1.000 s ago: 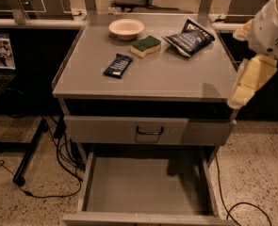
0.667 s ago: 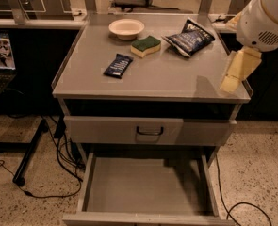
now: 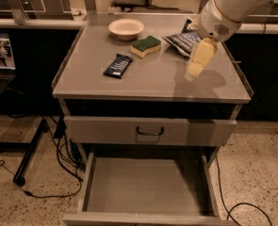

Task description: Place sponge into middle drawer

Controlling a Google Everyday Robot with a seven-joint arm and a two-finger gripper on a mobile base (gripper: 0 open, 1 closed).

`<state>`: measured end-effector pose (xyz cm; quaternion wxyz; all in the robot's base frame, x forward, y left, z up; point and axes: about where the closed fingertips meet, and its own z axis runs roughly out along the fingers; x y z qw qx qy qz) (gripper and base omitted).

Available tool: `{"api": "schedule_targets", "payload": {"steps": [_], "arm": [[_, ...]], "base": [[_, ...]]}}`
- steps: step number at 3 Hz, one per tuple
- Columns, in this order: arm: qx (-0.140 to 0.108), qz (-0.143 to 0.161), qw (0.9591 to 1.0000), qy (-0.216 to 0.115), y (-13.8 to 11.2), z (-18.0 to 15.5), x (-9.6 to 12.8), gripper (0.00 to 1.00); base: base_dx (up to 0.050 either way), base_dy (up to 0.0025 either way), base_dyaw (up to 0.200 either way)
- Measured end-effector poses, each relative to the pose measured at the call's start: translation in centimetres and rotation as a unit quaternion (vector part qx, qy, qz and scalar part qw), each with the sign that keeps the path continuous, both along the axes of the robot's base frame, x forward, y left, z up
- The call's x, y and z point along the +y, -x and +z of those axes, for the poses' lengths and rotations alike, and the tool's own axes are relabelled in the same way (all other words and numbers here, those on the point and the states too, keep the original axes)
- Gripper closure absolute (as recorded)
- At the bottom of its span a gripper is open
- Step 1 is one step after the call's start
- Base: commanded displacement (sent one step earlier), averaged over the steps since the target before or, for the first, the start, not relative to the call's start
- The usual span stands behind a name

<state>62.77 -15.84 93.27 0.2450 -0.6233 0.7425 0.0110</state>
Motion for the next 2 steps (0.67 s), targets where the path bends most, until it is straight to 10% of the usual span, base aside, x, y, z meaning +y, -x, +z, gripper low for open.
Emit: {"api": "schedule_targets", "payload": {"steps": [2], "arm": [[-0.009,0.003,0.9998,-0.018,-0.27,-0.91,0.31,0.00]], "base": [[0.000,0.00000,0.000]]}}
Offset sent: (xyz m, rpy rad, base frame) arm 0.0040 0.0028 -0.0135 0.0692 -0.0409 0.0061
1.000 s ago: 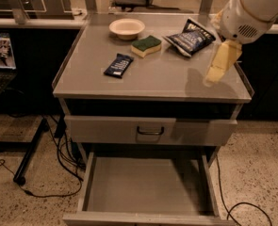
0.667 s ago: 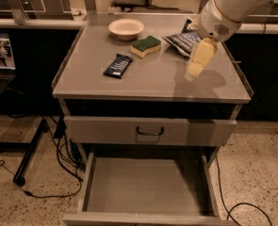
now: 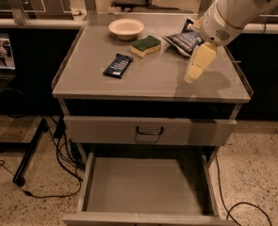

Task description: Place sponge into middle drawer

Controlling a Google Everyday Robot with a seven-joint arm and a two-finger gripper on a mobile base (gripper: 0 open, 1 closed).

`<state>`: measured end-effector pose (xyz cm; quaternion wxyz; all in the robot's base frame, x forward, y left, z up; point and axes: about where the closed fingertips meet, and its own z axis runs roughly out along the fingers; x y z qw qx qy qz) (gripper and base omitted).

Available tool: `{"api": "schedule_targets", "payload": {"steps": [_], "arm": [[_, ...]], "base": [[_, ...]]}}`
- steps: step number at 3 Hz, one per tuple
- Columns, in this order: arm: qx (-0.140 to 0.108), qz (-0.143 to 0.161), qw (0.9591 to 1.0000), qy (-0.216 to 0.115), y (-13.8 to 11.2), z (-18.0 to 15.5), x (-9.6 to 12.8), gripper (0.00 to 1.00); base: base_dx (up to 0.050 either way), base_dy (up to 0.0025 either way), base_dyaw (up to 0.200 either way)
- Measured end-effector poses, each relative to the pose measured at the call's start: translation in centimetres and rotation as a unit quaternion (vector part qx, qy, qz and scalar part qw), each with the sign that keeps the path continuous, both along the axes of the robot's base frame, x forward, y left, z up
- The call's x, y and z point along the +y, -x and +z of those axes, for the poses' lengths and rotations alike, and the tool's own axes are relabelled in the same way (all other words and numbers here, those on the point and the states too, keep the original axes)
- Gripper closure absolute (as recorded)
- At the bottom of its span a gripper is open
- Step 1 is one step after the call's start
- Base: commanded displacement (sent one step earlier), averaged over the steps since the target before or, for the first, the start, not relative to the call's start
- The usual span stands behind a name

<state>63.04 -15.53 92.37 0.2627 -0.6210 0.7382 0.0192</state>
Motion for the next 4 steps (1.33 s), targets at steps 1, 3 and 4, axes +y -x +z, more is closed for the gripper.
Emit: {"api": "schedule_targets", "payload": {"steps": [1,3,4], "arm": [[-0.019,0.020,0.9991,-0.031,-3.0,-0.8,1.1,0.00],[-0.053,0.066,0.9942,-0.067,-9.5,-0.8,4.2,0.00],[-0.026,0.088,0.9931,-0.073,-12.6,-2.2,6.6,0.00]], "base": [[0.000,0.00000,0.000],[0.000,0.00000,0.000],[0.000,0.00000,0.000]]}}
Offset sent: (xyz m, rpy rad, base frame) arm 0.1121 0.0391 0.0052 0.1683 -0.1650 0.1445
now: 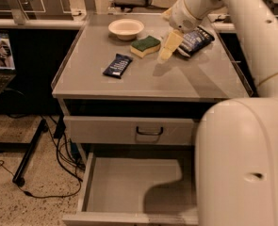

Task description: Place sponge into middle drawer

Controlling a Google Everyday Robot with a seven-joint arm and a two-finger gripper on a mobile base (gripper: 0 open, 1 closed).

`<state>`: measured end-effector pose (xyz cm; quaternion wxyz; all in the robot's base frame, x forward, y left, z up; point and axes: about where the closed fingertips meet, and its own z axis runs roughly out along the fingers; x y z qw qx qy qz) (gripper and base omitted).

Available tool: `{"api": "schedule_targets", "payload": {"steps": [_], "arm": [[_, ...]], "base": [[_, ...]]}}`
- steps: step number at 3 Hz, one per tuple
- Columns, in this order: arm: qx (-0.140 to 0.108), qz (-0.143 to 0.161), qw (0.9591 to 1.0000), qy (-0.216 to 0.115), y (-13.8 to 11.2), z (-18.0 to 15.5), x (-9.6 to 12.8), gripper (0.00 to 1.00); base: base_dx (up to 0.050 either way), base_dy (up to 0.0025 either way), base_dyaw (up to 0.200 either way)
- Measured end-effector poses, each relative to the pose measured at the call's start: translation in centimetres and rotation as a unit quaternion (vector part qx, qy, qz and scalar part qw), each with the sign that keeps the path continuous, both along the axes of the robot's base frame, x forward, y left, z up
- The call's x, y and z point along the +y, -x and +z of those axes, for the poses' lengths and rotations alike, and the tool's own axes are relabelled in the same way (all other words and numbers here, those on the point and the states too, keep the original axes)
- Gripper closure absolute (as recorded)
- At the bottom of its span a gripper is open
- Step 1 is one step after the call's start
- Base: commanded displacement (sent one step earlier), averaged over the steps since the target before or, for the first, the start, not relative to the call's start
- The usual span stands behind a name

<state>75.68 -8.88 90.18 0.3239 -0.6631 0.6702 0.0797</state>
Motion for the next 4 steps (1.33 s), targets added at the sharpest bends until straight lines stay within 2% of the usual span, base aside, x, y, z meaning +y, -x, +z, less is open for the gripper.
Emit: {"api": "schedule_targets", "payload": {"steps": [1,2,3,4], "arm": [[0.027,0.010,0.9996,0.008,-1.1,-1.0,1.2,0.00],[0.027,0.010,0.9996,0.008,-1.1,-1.0,1.2,0.00],[0.011,0.030,0.9993,0.020,-2.9,-1.9,3.5,0.00],[0.010,0.022,0.9994,0.026,-3.6,-2.6,3.6,0.00]], "base": [[0.000,0.00000,0.000],[0.000,0.00000,0.000],[0.000,0.00000,0.000],[0.000,0.00000,0.000]]}}
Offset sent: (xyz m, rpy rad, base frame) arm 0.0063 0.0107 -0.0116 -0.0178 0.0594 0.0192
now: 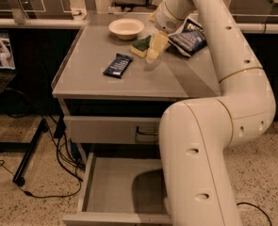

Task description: Place sponge into middle drawer

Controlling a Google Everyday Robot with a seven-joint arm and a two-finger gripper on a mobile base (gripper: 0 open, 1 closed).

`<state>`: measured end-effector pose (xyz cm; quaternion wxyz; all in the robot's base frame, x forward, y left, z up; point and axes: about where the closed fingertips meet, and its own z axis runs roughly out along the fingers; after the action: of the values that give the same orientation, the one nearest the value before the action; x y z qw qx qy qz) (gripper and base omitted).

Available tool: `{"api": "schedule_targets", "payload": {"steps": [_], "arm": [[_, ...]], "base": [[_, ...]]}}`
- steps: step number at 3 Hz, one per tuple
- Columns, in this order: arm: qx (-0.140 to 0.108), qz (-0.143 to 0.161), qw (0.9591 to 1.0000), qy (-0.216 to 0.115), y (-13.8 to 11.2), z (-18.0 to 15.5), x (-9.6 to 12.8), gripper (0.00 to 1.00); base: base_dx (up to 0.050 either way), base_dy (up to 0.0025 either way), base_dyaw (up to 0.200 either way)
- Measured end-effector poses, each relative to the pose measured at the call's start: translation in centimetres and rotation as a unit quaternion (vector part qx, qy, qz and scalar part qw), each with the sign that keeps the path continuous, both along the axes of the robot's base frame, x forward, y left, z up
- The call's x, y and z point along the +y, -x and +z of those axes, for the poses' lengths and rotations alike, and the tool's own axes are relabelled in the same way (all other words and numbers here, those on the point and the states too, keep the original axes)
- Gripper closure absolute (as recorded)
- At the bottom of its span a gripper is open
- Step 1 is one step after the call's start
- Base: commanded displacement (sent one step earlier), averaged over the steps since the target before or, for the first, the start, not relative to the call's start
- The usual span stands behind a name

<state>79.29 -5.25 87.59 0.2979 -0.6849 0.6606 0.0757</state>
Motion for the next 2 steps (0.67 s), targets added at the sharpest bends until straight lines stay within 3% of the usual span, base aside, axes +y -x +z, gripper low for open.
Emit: {"api": "schedule_targets", "payload": {"steps": [1,2], "arm": [[0.000,0.000,1.0000,0.000,0.00,0.00,0.00,0.00],[0.000,0.000,1.0000,0.000,0.00,0.00,0.00,0.00]], "base": [[0.050,-0.00002,0.001],[0.000,0.00000,0.000]]}}
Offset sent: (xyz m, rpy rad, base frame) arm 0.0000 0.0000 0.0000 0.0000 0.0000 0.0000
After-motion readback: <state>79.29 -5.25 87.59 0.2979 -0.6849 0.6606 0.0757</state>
